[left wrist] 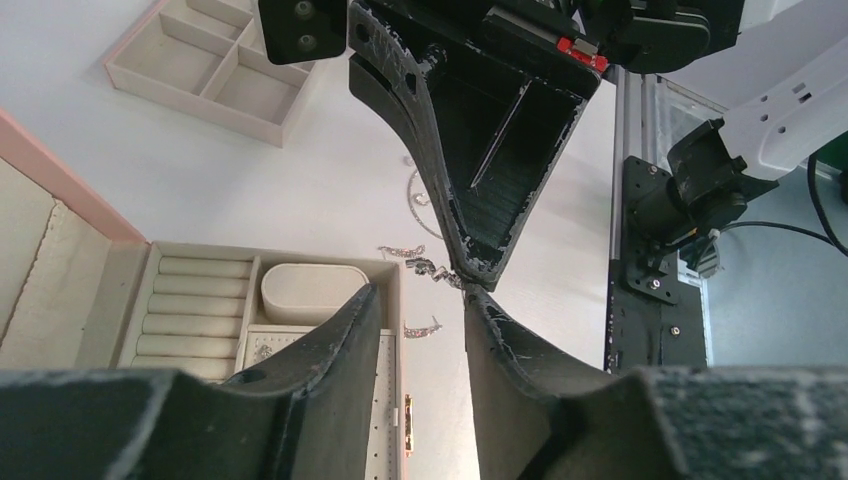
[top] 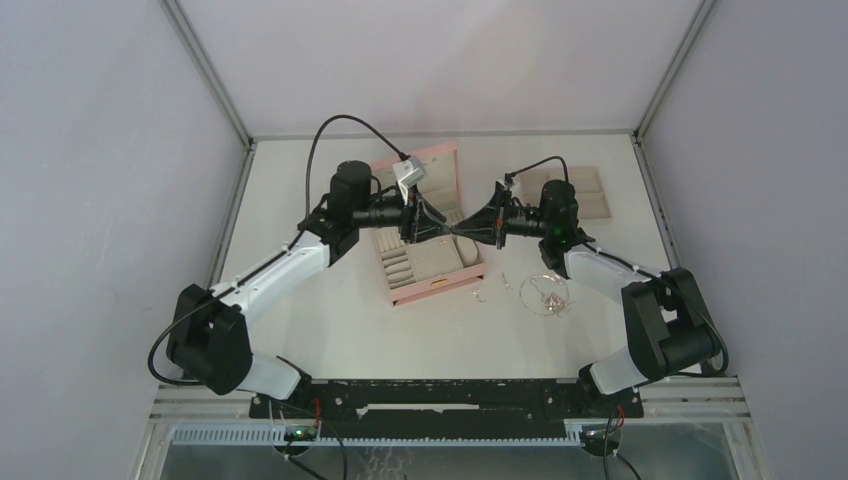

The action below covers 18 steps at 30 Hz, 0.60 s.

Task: Organize the mixed jewelry
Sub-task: Pick up the jewelry from the jewelry box.

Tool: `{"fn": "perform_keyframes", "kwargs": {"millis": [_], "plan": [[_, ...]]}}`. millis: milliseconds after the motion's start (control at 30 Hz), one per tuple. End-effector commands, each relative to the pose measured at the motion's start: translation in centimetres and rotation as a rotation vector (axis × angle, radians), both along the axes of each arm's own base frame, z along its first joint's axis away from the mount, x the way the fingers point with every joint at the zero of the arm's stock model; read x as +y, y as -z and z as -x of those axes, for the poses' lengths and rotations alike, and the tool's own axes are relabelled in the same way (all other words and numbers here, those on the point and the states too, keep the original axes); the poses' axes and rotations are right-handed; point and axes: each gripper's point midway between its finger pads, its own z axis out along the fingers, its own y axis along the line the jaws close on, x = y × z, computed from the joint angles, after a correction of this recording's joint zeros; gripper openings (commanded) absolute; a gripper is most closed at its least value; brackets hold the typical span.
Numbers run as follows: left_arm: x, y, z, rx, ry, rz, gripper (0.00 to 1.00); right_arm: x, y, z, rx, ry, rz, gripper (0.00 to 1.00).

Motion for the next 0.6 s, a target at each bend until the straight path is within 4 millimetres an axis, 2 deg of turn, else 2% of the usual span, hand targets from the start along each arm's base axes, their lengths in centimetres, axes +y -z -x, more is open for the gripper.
{"fn": "perform_keyframes", "kwargs": {"millis": [0,200,400,567], "plan": [[-0.1,-2.6,0.2,-0.073,0.023,0.047,0.43,0.0,-1.2,-0.6,-0.069,0.024,0.006,0.00],[0.1,-3.0,0.6,-0.070,0.027,0.054,0.51,-0.2,-0.5,-0.8,-0.058,0.036,0.027,0.00],[0.6,-3.3,1.0,-0.076,0.015,0.050,0.54,-0.2,-0.1,-1.1,-0.054,0.044,0.036,0.00],[1.7,-3.7,1.1,-0.073,-0.022,0.034,0.56,-0.3,0.3,-1.1,-0.058,0.050,0.057,0.00]]}}
